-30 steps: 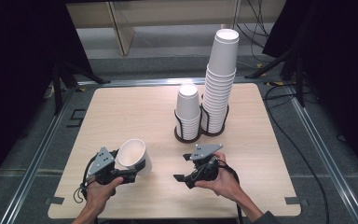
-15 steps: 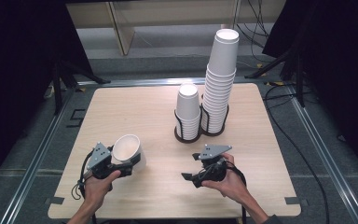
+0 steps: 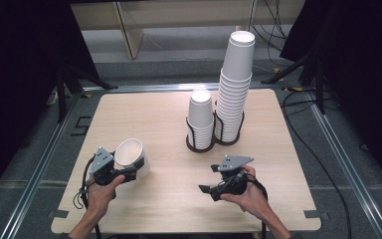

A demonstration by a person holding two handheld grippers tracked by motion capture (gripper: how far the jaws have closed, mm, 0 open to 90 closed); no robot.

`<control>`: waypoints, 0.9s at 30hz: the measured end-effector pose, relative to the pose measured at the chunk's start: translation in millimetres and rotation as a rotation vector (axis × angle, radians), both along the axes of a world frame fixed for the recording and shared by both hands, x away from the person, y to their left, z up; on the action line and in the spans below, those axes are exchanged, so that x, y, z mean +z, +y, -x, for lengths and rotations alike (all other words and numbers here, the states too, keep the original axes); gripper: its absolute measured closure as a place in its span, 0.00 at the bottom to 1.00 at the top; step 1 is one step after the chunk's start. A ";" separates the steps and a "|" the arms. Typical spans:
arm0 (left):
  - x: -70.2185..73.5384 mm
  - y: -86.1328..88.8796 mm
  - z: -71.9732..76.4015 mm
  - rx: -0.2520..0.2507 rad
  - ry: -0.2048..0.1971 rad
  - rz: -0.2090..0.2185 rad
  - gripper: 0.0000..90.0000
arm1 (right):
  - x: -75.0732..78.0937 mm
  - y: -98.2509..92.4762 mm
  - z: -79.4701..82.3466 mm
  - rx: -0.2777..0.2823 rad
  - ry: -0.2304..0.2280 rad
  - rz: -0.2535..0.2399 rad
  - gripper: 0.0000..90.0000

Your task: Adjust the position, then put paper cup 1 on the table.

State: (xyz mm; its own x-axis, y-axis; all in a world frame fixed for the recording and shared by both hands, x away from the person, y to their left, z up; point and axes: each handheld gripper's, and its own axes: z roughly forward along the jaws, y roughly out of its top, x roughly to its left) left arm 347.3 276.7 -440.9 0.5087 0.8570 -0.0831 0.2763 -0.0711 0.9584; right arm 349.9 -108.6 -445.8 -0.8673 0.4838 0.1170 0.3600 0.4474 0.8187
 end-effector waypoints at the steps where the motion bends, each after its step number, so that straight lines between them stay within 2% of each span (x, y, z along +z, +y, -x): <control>1: -0.6 0.0 -1.2 -0.001 -0.006 0.004 0.14 | -0.2 -1.0 -0.1 -0.001 -0.010 0.005 0.20; 2: -0.7 0.2 -1.9 0.002 -0.001 0.001 0.14 | -0.3 -1.5 -0.1 -0.001 -0.012 0.004 0.20; 3: -1.3 0.2 -3.5 0.001 -0.007 0.006 0.14 | -0.5 -1.8 1.1 -0.009 0.006 0.000 0.20; 4: -0.9 0.9 -3.7 0.006 0.002 -0.006 0.14 | -0.6 -2.8 0.8 -0.006 -0.006 0.004 0.20; 10: -1.4 2.6 -10.1 0.023 0.004 -0.007 0.14 | -1.5 -6.3 2.7 -0.015 0.004 0.000 0.20; 11: -2.5 2.7 -12.1 0.022 -0.004 0.006 0.14 | -1.2 -7.3 2.8 -0.013 0.009 0.001 0.20; 12: -2.3 3.6 -12.4 0.030 0.007 -0.006 0.14 | -2.0 -7.4 2.7 -0.011 0.009 -0.011 0.20; 13: -2.9 3.7 -13.7 0.030 0.010 -0.004 0.14 | -1.2 -8.6 3.2 -0.018 0.011 -0.002 0.19; 15: -4.0 4.2 -16.0 0.037 0.017 -0.005 0.14 | -1.1 -10.4 2.5 -0.019 -0.013 0.002 0.19; 16: -4.9 4.5 -18.0 0.032 0.009 -0.003 0.14 | -1.0 -10.4 3.8 -0.028 0.008 -0.003 0.20; 17: -4.3 4.7 -18.8 0.039 0.017 -0.015 0.14 | -1.2 -10.7 3.7 -0.028 0.008 -0.003 0.19; 20: -4.0 5.6 -24.3 0.048 0.014 -0.017 0.14 | -1.4 -11.7 3.7 -0.026 -0.005 0.005 0.19; 25: -5.7 8.2 -35.7 0.056 0.022 -0.027 0.14 | -1.5 -12.6 4.7 -0.036 0.009 0.000 0.19; 26: -6.4 8.3 -38.4 0.063 0.018 -0.025 0.14 | -2.0 -13.0 3.2 -0.018 -0.002 -0.001 0.19; 27: -6.5 9.0 -40.1 0.070 0.028 -0.031 0.14 | -2.0 -13.1 4.0 -0.033 0.008 0.000 0.19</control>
